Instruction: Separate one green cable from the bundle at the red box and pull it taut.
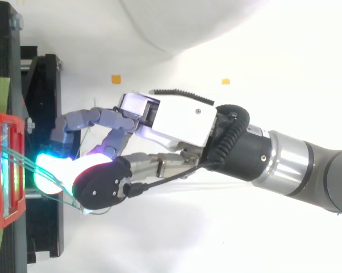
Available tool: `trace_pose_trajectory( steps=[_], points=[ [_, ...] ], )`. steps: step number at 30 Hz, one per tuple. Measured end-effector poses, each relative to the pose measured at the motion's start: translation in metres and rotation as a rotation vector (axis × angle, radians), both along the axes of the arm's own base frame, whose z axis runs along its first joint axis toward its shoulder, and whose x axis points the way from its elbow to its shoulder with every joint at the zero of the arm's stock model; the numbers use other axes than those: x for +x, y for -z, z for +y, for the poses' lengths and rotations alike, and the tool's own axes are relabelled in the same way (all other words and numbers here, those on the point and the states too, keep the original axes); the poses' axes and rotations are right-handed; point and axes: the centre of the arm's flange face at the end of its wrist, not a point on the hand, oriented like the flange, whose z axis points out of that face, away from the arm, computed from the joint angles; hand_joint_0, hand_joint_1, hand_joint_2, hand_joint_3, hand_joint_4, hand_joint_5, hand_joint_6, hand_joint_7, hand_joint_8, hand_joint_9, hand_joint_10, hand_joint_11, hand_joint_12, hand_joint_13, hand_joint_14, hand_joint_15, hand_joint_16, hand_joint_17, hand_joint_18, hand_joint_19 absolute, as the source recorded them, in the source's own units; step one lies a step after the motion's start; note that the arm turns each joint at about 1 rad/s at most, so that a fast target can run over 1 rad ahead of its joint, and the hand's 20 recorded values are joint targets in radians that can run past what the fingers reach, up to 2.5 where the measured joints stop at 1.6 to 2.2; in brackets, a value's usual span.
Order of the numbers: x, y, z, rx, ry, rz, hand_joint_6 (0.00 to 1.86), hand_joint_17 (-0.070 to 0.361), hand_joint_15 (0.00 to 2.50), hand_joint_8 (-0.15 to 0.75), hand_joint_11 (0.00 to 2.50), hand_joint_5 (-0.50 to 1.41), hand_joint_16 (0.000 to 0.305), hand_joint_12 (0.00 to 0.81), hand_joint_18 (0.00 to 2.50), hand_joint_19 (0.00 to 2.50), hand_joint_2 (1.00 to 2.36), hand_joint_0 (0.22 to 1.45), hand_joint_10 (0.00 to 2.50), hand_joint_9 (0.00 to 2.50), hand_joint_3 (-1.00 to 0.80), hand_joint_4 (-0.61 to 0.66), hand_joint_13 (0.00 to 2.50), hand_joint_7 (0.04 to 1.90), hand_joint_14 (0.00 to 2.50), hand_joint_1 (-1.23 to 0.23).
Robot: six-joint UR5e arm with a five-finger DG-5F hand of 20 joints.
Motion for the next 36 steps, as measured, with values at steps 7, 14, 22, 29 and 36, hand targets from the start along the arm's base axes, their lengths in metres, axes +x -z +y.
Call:
trace_pose_trajectory(
  steps=[7, 14, 22, 29, 36],
  points=[
    [0.003, -0.007, 0.014, 0.007, -0.017, -0.006, 0.51, 0.249, 0.3, 0.334, 0.11, 0.05, 0.111, 0.446, 1.2, 0.22, 1.0, 0.32, 0.0, 1.44, -0.5, 0.34, 1.05, 1.08, 0.01, -0.37],
    [0.005, -0.014, 0.018, 0.015, -0.024, 0.001, 0.51, 0.245, 0.3, 0.332, 0.11, 0.05, 0.109, 0.442, 1.18, 0.22, 1.0, 0.34, 0.0, 1.45, -0.5, 0.34, 1.06, 1.08, 0.01, -0.38],
    [0.002, -0.017, 0.02, 0.026, -0.029, 0.037, 0.51, 0.235, 0.31, 0.313, 0.13, 0.06, 0.104, 0.418, 1.16, 0.25, 1.0, 0.37, 0.01, 1.5, -0.5, 0.27, 1.07, 1.1, 0.01, -0.43],
    [-0.003, -0.026, 0.021, 0.022, -0.033, 0.069, 0.51, 0.229, 0.32, 0.294, 0.14, 0.07, 0.102, 0.401, 1.17, 0.25, 1.0, 0.38, 0.01, 1.57, -0.5, 0.24, 1.12, 1.13, 0.01, -0.44],
    [-0.008, -0.041, 0.02, 0.018, -0.031, 0.079, 0.51, 0.229, 0.32, 0.289, 0.15, 0.08, 0.102, 0.399, 1.18, 0.26, 1.0, 0.38, 0.01, 1.58, -0.5, 0.23, 1.13, 1.13, 0.01, -0.44]
  ],
)
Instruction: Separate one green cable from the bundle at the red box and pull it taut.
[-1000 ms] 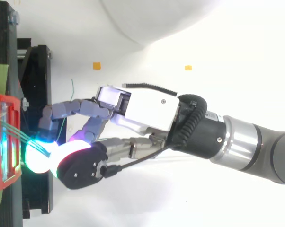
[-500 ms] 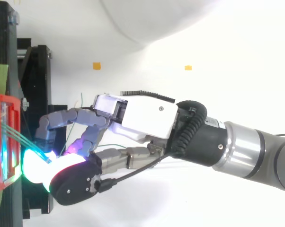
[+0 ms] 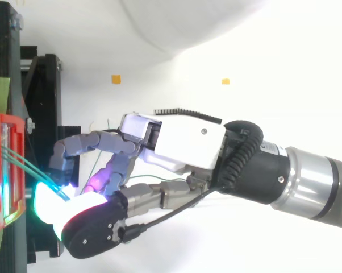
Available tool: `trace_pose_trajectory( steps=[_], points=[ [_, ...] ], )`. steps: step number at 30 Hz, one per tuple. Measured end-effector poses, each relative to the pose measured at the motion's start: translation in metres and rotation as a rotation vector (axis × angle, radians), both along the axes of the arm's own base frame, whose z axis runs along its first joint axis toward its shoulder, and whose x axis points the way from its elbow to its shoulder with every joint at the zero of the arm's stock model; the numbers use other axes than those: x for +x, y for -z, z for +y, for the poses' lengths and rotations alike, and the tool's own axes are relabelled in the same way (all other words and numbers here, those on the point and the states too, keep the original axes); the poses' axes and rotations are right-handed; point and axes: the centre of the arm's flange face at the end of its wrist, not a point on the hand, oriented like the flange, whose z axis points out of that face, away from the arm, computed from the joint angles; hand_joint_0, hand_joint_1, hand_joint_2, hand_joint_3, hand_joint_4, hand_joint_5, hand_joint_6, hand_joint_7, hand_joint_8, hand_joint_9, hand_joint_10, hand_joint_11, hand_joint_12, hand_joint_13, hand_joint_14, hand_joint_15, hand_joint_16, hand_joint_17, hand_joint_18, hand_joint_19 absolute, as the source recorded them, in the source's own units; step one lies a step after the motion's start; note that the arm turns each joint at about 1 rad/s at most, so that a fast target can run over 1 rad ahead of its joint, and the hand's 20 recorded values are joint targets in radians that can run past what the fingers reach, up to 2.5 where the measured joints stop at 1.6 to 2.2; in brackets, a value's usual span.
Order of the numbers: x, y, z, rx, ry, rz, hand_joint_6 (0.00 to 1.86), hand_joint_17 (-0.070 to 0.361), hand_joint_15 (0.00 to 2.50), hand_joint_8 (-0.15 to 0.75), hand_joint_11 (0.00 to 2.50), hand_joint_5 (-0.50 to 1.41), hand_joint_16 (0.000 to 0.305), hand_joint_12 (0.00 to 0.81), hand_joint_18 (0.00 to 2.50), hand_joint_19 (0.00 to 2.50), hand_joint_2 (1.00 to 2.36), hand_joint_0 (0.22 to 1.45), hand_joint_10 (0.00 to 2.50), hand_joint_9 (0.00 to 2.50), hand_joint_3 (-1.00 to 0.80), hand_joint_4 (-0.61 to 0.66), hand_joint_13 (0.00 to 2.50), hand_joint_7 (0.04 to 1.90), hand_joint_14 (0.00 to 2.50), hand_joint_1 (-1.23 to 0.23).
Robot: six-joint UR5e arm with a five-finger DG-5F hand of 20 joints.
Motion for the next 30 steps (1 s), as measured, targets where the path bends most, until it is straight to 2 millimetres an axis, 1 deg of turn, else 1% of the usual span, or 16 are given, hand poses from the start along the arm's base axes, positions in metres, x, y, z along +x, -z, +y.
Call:
trace_pose_trajectory(
  steps=[5, 14, 19, 21, 28, 30],
  points=[
    [-0.0015, -0.0049, -0.0002, -0.002, 0.0, 0.004, 0.51, 0.232, 0.31, 0.296, 0.14, 0.08, 0.103, 0.406, 1.2, 0.25, 1.0, 0.37, 0.01, 1.59, -0.5, 0.25, 1.14, 1.14, 0.01, -0.39],
    [-0.0017, -0.0053, -0.0004, -0.003, 0.0, 0.005, 0.51, 0.237, 0.31, 0.295, 0.12, 0.08, 0.105, 0.413, 1.21, 0.25, 1.0, 0.35, 0.01, 1.59, -0.5, 0.3, 1.15, 1.13, 0.01, -0.3],
    [-0.0018, -0.0052, -0.0005, -0.001, 0.0, 0.005, 0.51, 0.236, 0.31, 0.296, 0.12, 0.08, 0.105, 0.414, 1.21, 0.25, 1.0, 0.35, 0.0, 1.6, -0.5, 0.3, 1.15, 1.13, 0.01, -0.27],
    [-0.0018, -0.0052, -0.0005, -0.001, 0.0, 0.005, 0.51, 0.235, 0.31, 0.294, 0.12, 0.08, 0.105, 0.413, 1.2, 0.25, 1.0, 0.36, 0.0, 1.59, -0.5, 0.28, 1.14, 1.13, 0.01, -0.23],
    [-0.0018, -0.0053, -0.0004, 0.0, 0.0, 0.004, 0.51, 0.234, 0.31, 0.29, 0.12, 0.08, 0.104, 0.412, 1.2, 0.25, 1.0, 0.36, 0.01, 1.59, -0.5, 0.28, 1.14, 1.13, 0.01, -0.23],
    [-0.0018, -0.0052, -0.0003, 0.0, -0.001, 0.004, 0.51, 0.226, 0.32, 0.281, 0.13, 0.08, 0.1, 0.398, 1.15, 0.27, 1.0, 0.39, 0.01, 1.58, -0.5, 0.25, 1.13, 1.11, 0.01, -0.21]
  ],
)
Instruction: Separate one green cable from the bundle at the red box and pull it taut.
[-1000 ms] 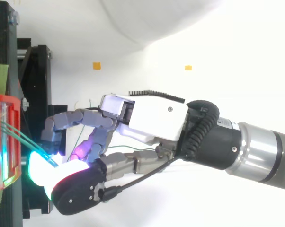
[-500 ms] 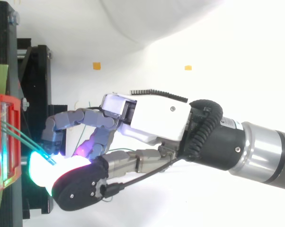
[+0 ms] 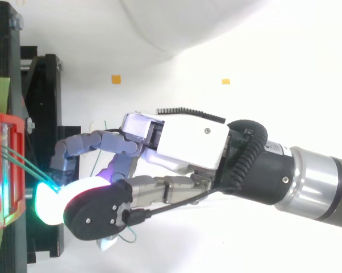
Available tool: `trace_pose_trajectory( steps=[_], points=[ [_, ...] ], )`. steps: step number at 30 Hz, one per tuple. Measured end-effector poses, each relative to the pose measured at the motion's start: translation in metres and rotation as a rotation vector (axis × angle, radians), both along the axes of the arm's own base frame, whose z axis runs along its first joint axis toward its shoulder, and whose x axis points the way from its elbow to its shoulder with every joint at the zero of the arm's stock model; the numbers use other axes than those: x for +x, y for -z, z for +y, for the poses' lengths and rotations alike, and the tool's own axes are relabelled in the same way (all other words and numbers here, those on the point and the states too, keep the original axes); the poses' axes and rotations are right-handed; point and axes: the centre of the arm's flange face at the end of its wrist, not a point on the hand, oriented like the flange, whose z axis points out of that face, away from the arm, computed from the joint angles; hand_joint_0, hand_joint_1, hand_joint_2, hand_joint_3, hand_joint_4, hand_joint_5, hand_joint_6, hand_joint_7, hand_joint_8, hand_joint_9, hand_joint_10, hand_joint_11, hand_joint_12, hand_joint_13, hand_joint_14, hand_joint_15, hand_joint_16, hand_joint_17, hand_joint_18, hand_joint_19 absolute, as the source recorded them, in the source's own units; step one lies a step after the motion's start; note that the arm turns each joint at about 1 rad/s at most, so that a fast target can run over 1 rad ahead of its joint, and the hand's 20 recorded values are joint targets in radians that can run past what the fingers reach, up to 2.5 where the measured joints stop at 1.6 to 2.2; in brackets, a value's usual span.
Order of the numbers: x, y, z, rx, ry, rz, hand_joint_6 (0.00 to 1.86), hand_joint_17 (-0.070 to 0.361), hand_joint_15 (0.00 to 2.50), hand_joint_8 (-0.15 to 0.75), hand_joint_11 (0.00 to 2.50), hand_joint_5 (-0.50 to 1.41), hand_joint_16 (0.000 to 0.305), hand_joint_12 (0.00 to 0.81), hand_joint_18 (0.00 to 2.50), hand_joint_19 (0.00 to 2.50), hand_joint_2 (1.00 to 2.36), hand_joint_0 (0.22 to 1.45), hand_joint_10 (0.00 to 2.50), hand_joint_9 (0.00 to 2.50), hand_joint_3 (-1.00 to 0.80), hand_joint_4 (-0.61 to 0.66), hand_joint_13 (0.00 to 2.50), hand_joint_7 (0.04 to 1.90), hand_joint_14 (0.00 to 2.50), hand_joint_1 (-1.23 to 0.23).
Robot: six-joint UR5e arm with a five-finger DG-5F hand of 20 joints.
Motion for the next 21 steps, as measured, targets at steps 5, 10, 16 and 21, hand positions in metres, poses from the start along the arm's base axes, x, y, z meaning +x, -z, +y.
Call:
trace_pose_trajectory(
  steps=[5, 10, 16, 21],
  points=[
    [0.0, -0.0001, 0.0, 0.0, -0.001, 0.0, 0.5, 0.183, 0.38, 0.218, 0.2, 0.08, 0.081, 0.329, 0.97, 0.38, 1.0, 0.57, 0.01, 1.57, -0.5, 0.13, 1.09, 1.14, 0.01, -0.23],
    [0.0, -0.0001, 0.0, 0.0, -0.001, 0.0, 0.5, 0.176, 0.38, 0.224, 0.21, 0.09, 0.078, 0.325, 1.0, 0.38, 1.01, 0.65, 0.01, 1.61, -0.37, 0.15, 1.11, 1.18, 0.01, -0.44],
    [0.0001, -0.0002, 0.0, -0.004, -0.001, 0.0, 0.51, 0.174, 0.38, 0.23, 0.23, 0.1, 0.077, 0.328, 1.0, 0.37, 1.02, 0.67, 0.01, 1.63, -0.29, 0.18, 1.12, 1.22, 0.01, -0.52],
    [0.0002, -0.0001, 0.0001, -0.007, -0.001, -0.001, 0.51, 0.172, 0.38, 0.231, 0.23, 0.1, 0.076, 0.328, 1.01, 0.37, 1.02, 0.68, 0.01, 1.65, -0.28, 0.2, 1.13, 1.24, 0.01, -0.54]
  ],
)
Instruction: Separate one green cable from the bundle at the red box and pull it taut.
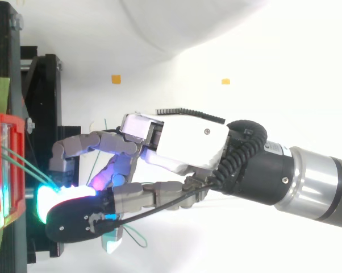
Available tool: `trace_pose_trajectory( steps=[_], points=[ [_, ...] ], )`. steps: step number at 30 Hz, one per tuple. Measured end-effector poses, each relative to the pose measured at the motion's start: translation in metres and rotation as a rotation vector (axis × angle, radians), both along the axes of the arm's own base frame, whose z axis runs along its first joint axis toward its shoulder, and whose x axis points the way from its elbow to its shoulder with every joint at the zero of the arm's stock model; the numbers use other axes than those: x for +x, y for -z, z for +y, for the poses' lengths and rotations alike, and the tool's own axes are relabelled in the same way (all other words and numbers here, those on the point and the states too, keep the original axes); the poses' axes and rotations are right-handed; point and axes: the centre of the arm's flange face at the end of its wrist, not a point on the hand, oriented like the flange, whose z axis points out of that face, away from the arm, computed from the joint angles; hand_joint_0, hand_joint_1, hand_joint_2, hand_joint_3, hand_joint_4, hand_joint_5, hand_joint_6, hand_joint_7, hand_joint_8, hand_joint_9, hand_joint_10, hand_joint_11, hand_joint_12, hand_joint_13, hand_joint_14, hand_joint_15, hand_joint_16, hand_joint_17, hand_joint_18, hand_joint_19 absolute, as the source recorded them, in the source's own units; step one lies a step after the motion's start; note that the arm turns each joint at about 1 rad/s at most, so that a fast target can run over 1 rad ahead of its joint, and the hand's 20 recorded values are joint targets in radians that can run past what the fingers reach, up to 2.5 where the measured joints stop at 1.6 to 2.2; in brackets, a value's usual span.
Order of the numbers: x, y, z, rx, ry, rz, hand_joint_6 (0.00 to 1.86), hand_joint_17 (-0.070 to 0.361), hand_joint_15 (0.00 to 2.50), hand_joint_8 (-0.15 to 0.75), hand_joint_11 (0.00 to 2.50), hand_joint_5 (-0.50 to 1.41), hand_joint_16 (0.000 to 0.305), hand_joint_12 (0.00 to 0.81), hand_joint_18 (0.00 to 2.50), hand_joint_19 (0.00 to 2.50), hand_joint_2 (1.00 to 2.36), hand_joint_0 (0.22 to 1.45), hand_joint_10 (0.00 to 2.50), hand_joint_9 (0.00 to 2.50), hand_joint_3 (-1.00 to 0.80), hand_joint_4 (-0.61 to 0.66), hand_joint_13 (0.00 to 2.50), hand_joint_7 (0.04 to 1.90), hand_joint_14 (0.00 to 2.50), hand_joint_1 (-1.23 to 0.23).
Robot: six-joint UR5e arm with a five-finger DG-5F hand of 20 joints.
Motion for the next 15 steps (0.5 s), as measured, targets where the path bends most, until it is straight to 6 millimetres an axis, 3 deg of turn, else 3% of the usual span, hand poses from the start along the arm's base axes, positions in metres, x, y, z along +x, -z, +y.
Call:
trace_pose_trajectory(
  steps=[10, 15],
  points=[
    [0.0002, -0.0005, 0.0, 0.002, 0.001, -0.002, 0.51, 0.17, 0.39, 0.239, 0.25, 0.1, 0.076, 0.321, 1.02, 0.37, 1.02, 0.68, 0.01, 1.67, -0.24, 0.21, 1.14, 1.26, 0.01, -0.56],
    [0.0, -0.0003, -0.0001, 0.003, 0.001, 0.0, 0.51, 0.165, 0.4, 0.241, 0.25, 0.1, 0.073, 0.311, 1.01, 0.38, 1.02, 0.69, 0.01, 1.7, -0.17, 0.23, 1.16, 1.24, 0.01, -0.65]
  ],
)
